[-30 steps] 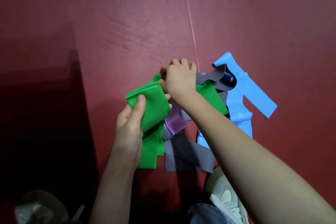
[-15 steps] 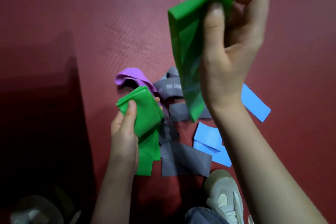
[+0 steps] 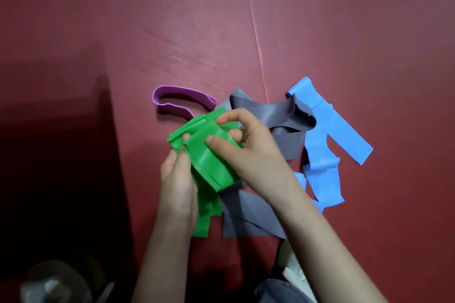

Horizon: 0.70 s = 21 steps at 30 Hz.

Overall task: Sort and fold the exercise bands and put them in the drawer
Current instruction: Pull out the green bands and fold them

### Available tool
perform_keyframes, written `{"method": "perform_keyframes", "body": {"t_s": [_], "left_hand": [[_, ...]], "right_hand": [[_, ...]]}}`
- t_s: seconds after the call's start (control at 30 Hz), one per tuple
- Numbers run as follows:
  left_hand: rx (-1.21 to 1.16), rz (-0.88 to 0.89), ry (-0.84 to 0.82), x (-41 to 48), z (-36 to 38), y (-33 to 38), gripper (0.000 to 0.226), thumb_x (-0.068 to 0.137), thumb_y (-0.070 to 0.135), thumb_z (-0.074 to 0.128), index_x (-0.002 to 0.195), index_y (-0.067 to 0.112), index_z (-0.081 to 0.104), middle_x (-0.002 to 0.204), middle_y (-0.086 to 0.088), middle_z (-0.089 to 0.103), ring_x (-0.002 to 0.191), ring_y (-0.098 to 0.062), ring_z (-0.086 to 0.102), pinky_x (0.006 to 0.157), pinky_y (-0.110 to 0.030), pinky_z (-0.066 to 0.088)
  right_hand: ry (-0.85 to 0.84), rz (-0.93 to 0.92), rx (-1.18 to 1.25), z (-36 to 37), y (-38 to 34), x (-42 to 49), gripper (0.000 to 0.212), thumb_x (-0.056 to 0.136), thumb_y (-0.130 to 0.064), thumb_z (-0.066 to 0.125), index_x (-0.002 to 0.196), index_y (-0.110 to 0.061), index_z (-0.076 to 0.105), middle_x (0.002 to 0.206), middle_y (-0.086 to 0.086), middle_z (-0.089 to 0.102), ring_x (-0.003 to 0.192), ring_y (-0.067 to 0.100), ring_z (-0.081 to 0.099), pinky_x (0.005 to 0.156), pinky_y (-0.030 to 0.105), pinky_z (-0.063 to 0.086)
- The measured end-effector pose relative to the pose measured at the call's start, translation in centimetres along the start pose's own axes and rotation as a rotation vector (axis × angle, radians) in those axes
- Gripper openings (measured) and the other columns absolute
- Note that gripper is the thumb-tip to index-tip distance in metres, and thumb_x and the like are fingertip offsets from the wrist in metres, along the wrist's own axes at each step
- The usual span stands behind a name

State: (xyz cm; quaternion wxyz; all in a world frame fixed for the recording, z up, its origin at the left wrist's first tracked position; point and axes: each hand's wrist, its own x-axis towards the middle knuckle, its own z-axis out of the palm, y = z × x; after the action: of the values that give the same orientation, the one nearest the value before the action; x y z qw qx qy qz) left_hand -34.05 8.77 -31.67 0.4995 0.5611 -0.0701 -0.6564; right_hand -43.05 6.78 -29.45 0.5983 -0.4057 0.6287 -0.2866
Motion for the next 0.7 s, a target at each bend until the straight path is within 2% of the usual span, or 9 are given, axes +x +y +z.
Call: {"method": "perform_keyframes", "body": {"t_s": [0.07,0.13,0.2,0.27,0.37,0.47,0.57,0.63,0.7], "left_hand": [[-0.011,-0.018,-0.018,0.2,-0.1,-0.1,0.026,0.095,0.017,0.034,0.088,0.014,0.059,0.063,0.005,0.072,0.059,-0.003,0.067,0.057,-0.016,0.054],[-0.027,-0.045,-0.048,0.4,-0.4,-0.2,0.029,0.095,0.019,0.032,0.100,0.009,0.058,0.073,0.001,0.074,0.066,-0.006,0.069,0.062,-0.018,0.056],[-0.028,-0.077,-0.066,0.5,-0.7,-0.1,0.037,0.095,0.023,0.031,0.118,0.003,0.052,0.092,-0.007,0.070,0.074,-0.010,0.069,0.068,-0.020,0.056],[-0.037,-0.096,-0.058,0.6,-0.8,-0.3,0.047,0.090,0.030,0.035,0.125,0.001,0.047,0.104,-0.011,0.064,0.083,-0.013,0.067,0.072,-0.021,0.056],[-0.058,-0.101,-0.057,0.7,-1.0,-0.5,0.041,0.093,0.034,0.032,0.110,0.006,0.057,0.091,-0.003,0.072,0.081,-0.012,0.068,0.069,-0.020,0.056],[-0.077,-0.112,-0.090,0.7,-1.0,-0.6,0.042,0.096,0.029,0.022,0.097,0.010,0.060,0.076,0.003,0.073,0.072,-0.007,0.069,0.064,-0.018,0.055],[-0.072,-0.127,-0.122,0.6,-0.9,-0.5,0.044,0.096,0.032,0.023,0.098,0.009,0.060,0.078,0.002,0.073,0.074,-0.008,0.069,0.069,-0.019,0.055],[-0.093,-0.132,-0.138,0.5,-0.9,-0.4,0.049,0.090,0.043,0.025,0.098,0.011,0.061,0.083,0.001,0.074,0.081,-0.010,0.069,0.078,-0.022,0.054],[-0.115,-0.119,-0.161,0.2,-0.9,-0.2,0.057,0.079,0.056,0.033,0.101,0.012,0.063,0.094,-0.002,0.073,0.092,-0.014,0.067,0.089,-0.029,0.050]], "right_hand": [[0.041,0.004,0.017,0.6,0.8,0.1,0.024,0.081,-0.012,0.064,0.078,-0.030,0.049,0.044,-0.017,0.047,0.045,-0.001,0.043,0.051,0.011,0.032],[0.043,0.009,0.124,1.1,1.2,0.2,0.024,0.082,-0.011,0.063,0.082,-0.031,0.050,0.047,-0.015,0.051,0.047,-0.003,0.047,0.052,0.012,0.036],[0.049,-0.019,0.212,1.5,1.5,0.3,0.023,0.081,-0.013,0.064,0.085,-0.032,0.051,0.059,-0.013,0.057,0.061,0.004,0.056,0.058,0.018,0.043],[0.075,-0.083,0.230,1.8,1.8,0.4,0.020,0.077,-0.019,0.061,0.084,-0.036,0.054,0.077,-0.004,0.060,0.080,0.019,0.059,0.073,0.033,0.050],[0.077,-0.137,0.197,2.2,1.8,0.3,0.018,0.078,-0.019,0.059,0.084,-0.036,0.054,0.070,-0.016,0.055,0.079,0.014,0.054,0.078,0.038,0.047],[0.096,-0.205,0.069,2.3,1.9,0.2,0.019,0.079,-0.018,0.058,0.093,-0.030,0.053,0.066,-0.021,0.050,0.071,0.003,0.049,0.073,0.028,0.044],[0.112,-0.247,0.022,2.4,2.0,0.1,0.023,0.079,-0.013,0.057,0.100,-0.022,0.053,0.083,-0.018,0.053,0.078,0.000,0.053,0.080,0.025,0.046],[0.125,-0.227,0.007,2.5,2.1,0.0,0.024,0.080,-0.012,0.058,0.100,-0.024,0.052,0.081,-0.018,0.053,0.079,-0.001,0.052,0.080,0.025,0.046],[0.147,-0.205,0.004,2.8,2.2,-0.1,0.026,0.080,-0.012,0.058,0.100,-0.026,0.050,0.076,-0.014,0.053,0.077,0.002,0.054,0.080,0.031,0.047]]}}
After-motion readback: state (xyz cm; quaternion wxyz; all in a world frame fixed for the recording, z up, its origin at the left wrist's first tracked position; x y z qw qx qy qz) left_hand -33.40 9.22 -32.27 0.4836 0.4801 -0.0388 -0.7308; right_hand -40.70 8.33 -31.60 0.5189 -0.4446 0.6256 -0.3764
